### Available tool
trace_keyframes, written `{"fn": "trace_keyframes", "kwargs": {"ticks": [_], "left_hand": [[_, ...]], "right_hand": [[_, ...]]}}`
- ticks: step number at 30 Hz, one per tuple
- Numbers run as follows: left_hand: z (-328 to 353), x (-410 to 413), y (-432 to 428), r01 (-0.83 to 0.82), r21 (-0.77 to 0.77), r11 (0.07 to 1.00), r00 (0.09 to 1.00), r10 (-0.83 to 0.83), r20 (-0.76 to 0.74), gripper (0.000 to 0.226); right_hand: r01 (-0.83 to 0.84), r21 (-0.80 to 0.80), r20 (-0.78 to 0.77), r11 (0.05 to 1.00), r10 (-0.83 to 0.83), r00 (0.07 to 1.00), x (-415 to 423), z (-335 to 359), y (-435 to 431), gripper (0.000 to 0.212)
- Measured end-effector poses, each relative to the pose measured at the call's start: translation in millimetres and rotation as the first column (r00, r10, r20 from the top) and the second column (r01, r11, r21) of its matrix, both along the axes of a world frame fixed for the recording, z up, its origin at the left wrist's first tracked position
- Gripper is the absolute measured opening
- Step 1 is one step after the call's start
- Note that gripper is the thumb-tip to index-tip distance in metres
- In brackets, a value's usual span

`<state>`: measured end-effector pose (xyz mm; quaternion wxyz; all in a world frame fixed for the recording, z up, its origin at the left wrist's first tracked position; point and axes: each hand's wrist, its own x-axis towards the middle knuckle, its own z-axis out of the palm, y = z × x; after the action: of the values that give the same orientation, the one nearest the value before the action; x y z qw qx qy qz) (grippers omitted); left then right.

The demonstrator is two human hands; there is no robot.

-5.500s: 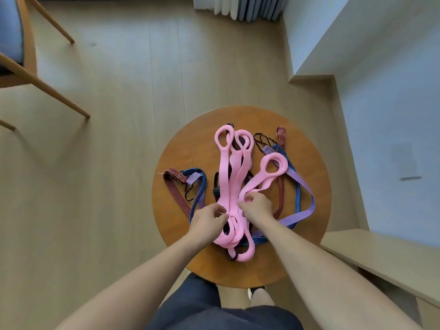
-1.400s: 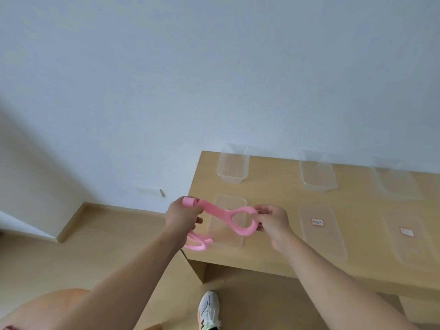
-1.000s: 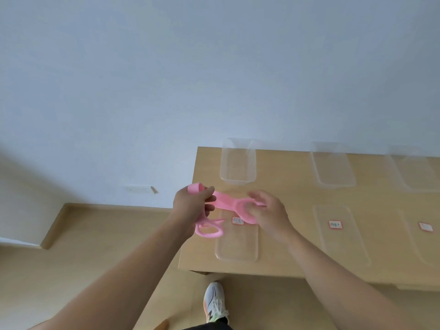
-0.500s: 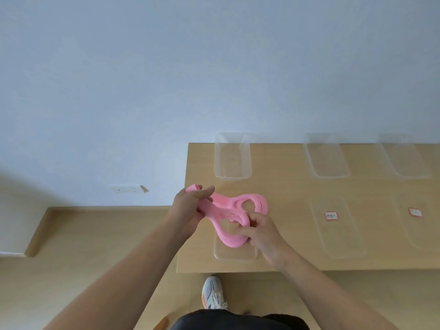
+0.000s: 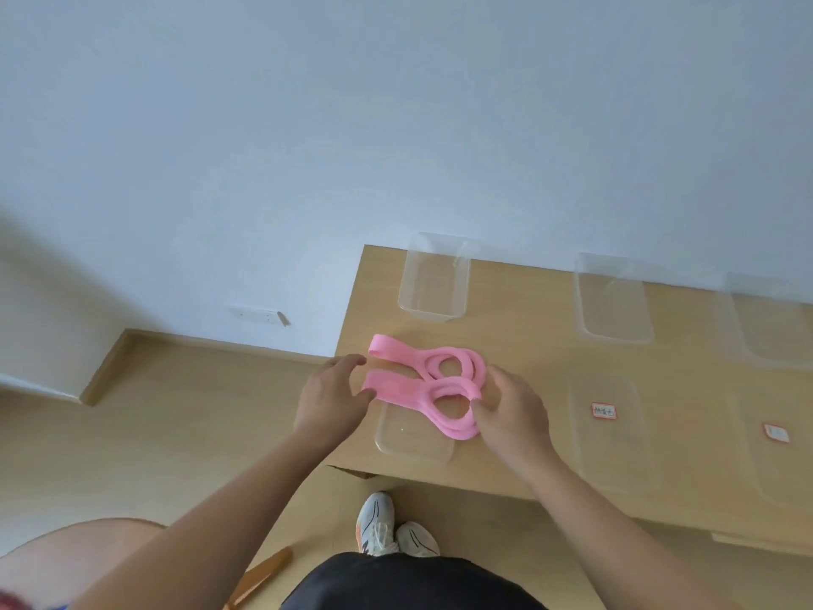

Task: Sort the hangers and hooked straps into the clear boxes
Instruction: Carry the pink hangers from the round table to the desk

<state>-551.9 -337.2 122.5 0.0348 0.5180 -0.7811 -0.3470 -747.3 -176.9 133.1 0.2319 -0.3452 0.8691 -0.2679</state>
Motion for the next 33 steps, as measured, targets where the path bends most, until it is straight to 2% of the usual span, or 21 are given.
{"fn": "trace_keyframes", "kwargs": {"ticks": [3, 5, 8, 12, 17, 25, 33], "left_hand": [[5.6, 26.0, 17.1, -0.011, -0.059, 0.998, 1.000, 0.012, 0.016, 0.053], [8.1, 49.9, 31.2, -0.013, -0.092, 0.996, 0.998, 0.018, 0.053, 0.054], [11.6, 94.3, 53.9, -0.062, -0.123, 0.990, 0.990, 0.077, 0.120, 0.056], [15.7, 163.2, 89.8, -0.250, -0.143, 0.958, 0.945, 0.273, 0.181, 0.058], [17.6, 247.0, 151.7, -0.538, -0.139, 0.831, 0.806, 0.556, 0.205, 0.057], [-7.3, 370.7, 268.6, -0.793, -0.112, 0.599, 0.570, 0.794, 0.213, 0.054], [-49.2, 491.1, 347.3, -0.928, 0.001, 0.373, 0.367, 0.912, 0.182, 0.040]], "right_hand": [[-0.214, -0.046, -0.122, 0.976, 0.207, 0.971, 7.9, 4.4, -6.2, 0.035], [-0.342, -0.074, -0.142, 0.937, 0.330, 0.933, 19.2, 6.2, -15.8, 0.037], [-0.522, -0.060, -0.141, 0.851, 0.511, 0.848, 46.5, 2.2, -34.8, 0.051], [-0.691, -0.030, -0.120, 0.723, 0.683, 0.720, 101.3, -5.1, -55.7, 0.057], [-0.855, -0.009, -0.093, 0.519, 0.851, 0.518, 183.0, -16.7, -66.2, 0.061], [-0.979, 0.070, -0.053, 0.189, 0.981, 0.186, 328.4, -37.0, -46.2, 0.066], [-0.977, 0.211, 0.083, -0.008, 0.997, 0.010, 477.5, -58.7, -3.3, 0.063]]}}
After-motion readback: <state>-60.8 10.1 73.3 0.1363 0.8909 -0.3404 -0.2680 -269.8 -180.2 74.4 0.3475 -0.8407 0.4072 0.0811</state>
